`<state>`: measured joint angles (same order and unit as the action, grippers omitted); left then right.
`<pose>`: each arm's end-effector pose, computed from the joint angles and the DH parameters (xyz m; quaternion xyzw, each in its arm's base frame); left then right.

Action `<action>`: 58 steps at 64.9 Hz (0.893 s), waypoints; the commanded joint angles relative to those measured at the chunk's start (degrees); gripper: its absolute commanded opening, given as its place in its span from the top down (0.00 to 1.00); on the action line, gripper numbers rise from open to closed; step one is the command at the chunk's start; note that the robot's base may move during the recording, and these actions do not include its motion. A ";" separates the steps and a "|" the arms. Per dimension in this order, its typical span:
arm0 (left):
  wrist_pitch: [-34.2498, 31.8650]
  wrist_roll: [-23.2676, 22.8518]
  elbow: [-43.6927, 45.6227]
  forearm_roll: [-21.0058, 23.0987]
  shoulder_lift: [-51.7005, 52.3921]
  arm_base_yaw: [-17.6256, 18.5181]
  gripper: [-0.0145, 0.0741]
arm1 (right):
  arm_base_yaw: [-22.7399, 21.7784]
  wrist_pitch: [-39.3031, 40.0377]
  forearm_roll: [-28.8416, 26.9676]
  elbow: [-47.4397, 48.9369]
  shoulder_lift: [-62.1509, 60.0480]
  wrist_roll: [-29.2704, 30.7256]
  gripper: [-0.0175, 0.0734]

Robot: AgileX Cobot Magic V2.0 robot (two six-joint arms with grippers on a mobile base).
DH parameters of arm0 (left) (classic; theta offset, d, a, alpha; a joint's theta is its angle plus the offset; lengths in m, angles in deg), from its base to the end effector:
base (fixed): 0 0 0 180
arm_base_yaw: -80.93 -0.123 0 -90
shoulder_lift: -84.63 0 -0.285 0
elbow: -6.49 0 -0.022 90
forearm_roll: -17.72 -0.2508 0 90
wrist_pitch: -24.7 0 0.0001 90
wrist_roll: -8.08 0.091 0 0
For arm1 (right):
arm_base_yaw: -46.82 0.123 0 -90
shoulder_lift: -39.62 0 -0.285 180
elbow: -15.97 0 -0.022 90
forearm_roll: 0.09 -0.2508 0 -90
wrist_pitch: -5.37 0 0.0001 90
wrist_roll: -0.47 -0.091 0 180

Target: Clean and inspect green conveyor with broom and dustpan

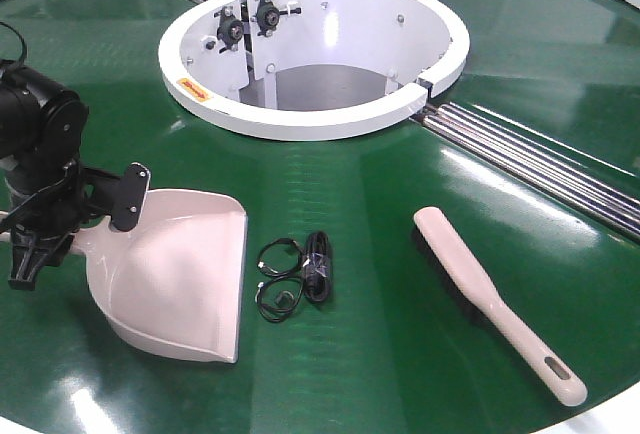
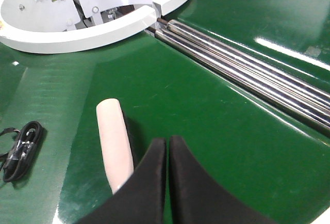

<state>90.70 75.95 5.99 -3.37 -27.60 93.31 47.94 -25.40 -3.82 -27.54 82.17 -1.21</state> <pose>0.3500 -0.0462 0.2244 -0.6890 -0.7049 -0.1538 0.0686 0.1198 0.0054 0.3138 0.0193 0.8513 0.0416 0.5226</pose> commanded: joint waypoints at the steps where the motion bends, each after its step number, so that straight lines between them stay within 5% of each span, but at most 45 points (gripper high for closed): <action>1: 1.20 -0.12 1.55 -1.54 2.95 0.38 0.84 | -0.35 2.01 0.07 1.99 0.31 0.20 0.81; 19: 1.20 -0.12 1.55 -1.59 2.95 0.38 0.84 | -0.35 -2.23 -0.43 2.11 0.63 3.35 0.71; 43: 1.20 -0.12 1.55 -1.59 2.95 0.38 0.84 | 7.75 -4.47 -0.62 2.17 2.88 8.78 0.24; 58: 1.20 -0.12 1.55 -1.59 2.95 0.38 0.84 | 11.25 -9.44 -1.02 8.30 12.62 7.73 0.19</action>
<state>90.80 75.95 5.99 -3.37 -27.60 93.37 58.12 -35.43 -4.44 -24.53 90.85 6.81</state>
